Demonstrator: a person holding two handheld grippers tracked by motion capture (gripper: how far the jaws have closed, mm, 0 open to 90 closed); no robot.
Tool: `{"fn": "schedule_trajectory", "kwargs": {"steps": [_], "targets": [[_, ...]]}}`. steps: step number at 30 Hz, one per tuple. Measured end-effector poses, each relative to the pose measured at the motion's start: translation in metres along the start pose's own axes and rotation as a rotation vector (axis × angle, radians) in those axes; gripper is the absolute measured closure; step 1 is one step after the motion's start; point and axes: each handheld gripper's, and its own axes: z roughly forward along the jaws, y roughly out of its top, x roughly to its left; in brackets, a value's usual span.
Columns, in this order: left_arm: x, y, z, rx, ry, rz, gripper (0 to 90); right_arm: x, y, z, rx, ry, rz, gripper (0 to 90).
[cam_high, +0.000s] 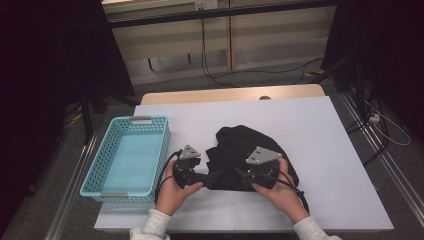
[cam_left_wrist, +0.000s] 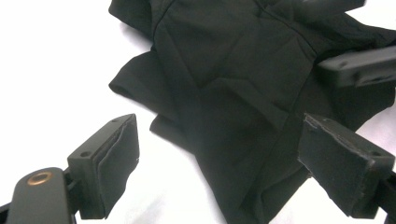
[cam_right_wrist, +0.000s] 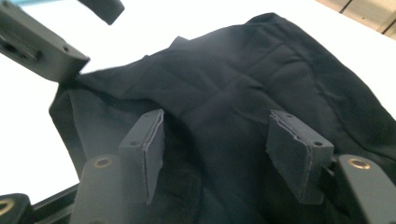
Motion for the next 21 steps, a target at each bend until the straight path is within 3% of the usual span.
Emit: {"fn": "schedule_trajectory", "kwargs": {"steps": [2, 5, 7, 9, 16, 21], "targets": [[0.001, -0.001, -0.001, 0.002, 0.0, -0.001, 13.2, 0.002, 0.001, 0.006, 0.013, 0.001, -0.008, 50.4], [0.002, -0.003, -0.003, 0.004, 0.004, -0.007, 13.3, -0.002, 0.001, 0.006, -0.014, 0.028, 0.025, 86.5], [0.003, -0.005, -0.004, 0.005, 0.008, -0.006, 13.2, -0.006, 0.001, 0.004, -0.017, 0.013, 0.026, 87.0], [0.002, -0.006, -0.005, 0.007, 0.009, -0.009, 13.3, -0.013, 0.0, 0.0, -0.032, 0.008, 0.062, 87.4], [-0.001, -0.004, -0.006, -0.002, 0.004, 0.002, 13.2, -0.041, 0.002, -0.039, -0.173, -0.05, 0.192, 87.4], [-0.004, -0.004, -0.001, 0.002, -0.006, 0.007, 13.5, -0.068, -0.016, -0.064, -0.205, -0.112, 0.282, 87.2]]}}
